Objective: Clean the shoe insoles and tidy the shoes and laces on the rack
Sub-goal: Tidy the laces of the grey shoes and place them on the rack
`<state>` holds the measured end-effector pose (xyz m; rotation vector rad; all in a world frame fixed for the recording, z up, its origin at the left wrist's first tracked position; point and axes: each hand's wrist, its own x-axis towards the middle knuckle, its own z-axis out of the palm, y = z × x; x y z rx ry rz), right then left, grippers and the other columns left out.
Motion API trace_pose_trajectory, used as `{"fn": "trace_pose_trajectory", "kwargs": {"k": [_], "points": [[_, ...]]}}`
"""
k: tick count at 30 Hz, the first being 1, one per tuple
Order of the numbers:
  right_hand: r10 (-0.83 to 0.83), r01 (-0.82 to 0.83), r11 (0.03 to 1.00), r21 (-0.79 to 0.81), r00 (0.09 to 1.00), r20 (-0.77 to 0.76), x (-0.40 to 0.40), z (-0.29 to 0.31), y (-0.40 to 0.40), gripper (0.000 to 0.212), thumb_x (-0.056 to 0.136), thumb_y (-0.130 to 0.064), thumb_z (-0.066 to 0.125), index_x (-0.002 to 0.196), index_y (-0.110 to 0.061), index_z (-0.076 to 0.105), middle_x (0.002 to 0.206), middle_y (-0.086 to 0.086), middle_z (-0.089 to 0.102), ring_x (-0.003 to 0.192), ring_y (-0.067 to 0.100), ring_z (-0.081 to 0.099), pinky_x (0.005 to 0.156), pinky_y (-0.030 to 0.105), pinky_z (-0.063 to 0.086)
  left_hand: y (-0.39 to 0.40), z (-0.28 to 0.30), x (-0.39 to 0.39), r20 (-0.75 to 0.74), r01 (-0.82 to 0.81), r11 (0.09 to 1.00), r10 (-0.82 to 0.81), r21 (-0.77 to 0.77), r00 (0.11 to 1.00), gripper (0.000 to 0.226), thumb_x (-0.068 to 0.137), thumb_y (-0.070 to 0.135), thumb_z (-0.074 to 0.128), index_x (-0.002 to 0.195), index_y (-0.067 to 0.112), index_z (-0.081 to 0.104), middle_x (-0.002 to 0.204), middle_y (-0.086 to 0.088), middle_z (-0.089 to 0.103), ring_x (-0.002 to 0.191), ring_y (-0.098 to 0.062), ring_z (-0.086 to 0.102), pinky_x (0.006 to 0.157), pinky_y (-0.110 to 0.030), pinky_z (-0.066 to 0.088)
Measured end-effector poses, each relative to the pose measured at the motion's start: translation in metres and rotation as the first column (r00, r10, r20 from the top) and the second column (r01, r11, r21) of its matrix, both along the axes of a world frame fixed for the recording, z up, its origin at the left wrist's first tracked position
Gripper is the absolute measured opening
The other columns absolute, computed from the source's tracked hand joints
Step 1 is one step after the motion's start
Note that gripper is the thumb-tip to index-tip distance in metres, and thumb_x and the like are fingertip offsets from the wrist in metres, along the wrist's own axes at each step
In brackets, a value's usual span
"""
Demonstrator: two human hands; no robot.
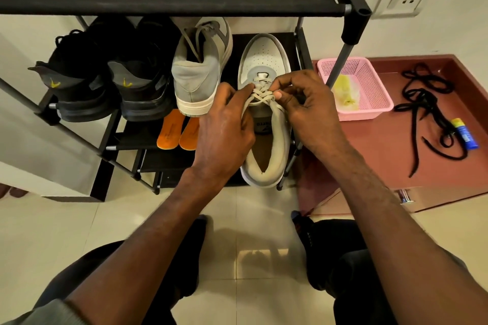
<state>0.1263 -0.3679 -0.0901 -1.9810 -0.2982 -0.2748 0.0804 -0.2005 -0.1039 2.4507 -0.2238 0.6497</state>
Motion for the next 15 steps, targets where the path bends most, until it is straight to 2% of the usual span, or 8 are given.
{"fn": "trace_pose_trajectory", "kwargs": {"k": [3, 7, 10, 12, 15], "points": [[-0.016, 0.02, 0.997, 0.074, 0.998, -0.058, -0.001, 0.002, 0.003, 0.02, 0.097, -0.002, 0.065, 0.095, -0.021, 0.071, 0.107, 0.001, 0.06, 0.096, -0.008, 0.057, 0.087, 0.006, 0.045, -0.002, -0.001, 0.0, 0.006, 0.0, 0.998, -0.001, 0.056, 1.0, 0.05, 0.094, 0.003, 0.062, 0.143, 0.008, 0.057, 0.114, -0.012, 0.052, 0.094, -0.022, 0.056, 0.071, -0.041, 0.057], [-0.03, 0.044, 0.99, 0.132, 0.994, -0.108, -0.002, 0.003, 0.007, 0.021, 0.099, -0.002, 0.061, 0.095, -0.02, 0.07, 0.107, 0.002, 0.059, 0.096, -0.004, 0.056, 0.087, 0.006, 0.043, -0.004, -0.001, 0.001, 0.003, -0.018, 0.998, 0.018, 0.067, 1.0, 0.05, 0.094, 0.004, 0.062, 0.143, 0.008, 0.057, 0.113, -0.013, 0.053, 0.096, -0.026, 0.057, 0.074, -0.042, 0.057], [-0.029, 0.042, 0.989, 0.144, 0.995, -0.094, -0.001, 0.002, 0.006, 0.017, 0.099, -0.005, 0.063, 0.099, -0.021, 0.07, 0.111, 0.006, 0.064, 0.103, 0.009, 0.063, 0.092, 0.017, 0.051, -0.004, 0.0, 0.002, 0.006, -0.023, 0.999, 0.022, 0.039, 1.0, 0.048, 0.095, 0.006, 0.062, 0.142, 0.008, 0.058, 0.112, -0.012, 0.053, 0.095, -0.024, 0.057, 0.074, -0.043, 0.057], [0.018, -0.005, 0.989, 0.151, 0.996, -0.086, -0.003, 0.004, 0.001, 0.014, 0.099, -0.006, 0.065, 0.11, -0.014, 0.069, 0.113, 0.009, 0.067, 0.106, 0.015, 0.066, 0.096, 0.025, 0.055, -0.003, 0.001, 0.002, 0.013, -0.028, 1.0, 0.028, -0.004, 1.0, 0.046, 0.095, 0.008, 0.062, 0.14, 0.009, 0.06, 0.113, -0.009, 0.055, 0.095, -0.02, 0.058, 0.076, -0.039, 0.056], [0.097, -0.077, 0.983, 0.167, 0.989, -0.115, -0.005, 0.008, -0.014, 0.022, 0.096, -0.004, 0.069, 0.118, -0.008, 0.068, 0.113, 0.007, 0.071, 0.107, 0.015, 0.068, 0.097, 0.026, 0.055, -0.003, 0.002, 0.001, 0.033, -0.017, 0.997, 0.019, -0.077, 0.999, 0.037, 0.094, 0.011, 0.066, 0.13, 0.009, 0.061, 0.115, -0.006, 0.06, 0.097, -0.016, 0.061, 0.077, -0.035, 0.056]]}}
